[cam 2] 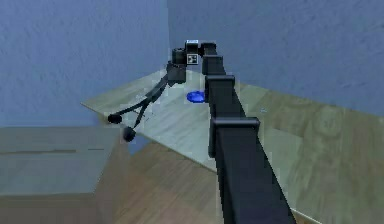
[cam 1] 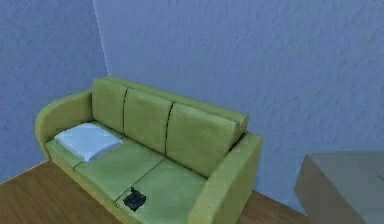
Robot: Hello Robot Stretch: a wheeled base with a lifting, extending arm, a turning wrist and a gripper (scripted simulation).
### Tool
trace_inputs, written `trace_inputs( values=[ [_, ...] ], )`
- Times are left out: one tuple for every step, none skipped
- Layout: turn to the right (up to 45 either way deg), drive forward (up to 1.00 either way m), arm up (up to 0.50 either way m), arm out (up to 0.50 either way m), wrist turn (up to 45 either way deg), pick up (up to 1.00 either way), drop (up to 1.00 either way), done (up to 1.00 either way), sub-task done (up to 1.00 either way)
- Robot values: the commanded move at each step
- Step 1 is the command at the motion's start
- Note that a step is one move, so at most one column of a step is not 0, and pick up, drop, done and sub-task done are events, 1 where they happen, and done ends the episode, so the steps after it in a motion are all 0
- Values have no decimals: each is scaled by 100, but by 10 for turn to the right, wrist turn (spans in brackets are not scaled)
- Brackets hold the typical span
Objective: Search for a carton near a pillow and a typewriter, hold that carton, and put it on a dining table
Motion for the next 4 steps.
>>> trace_inputs(
  values=[
    [0,0,0,0,450,0,0,0,0],
    [0,0,0,0,450,0,0,0,0],
    [0,0,0,0,450,0,0,0,0],
    [0,0,0,0,300,0,0,0,0]
  ],
)
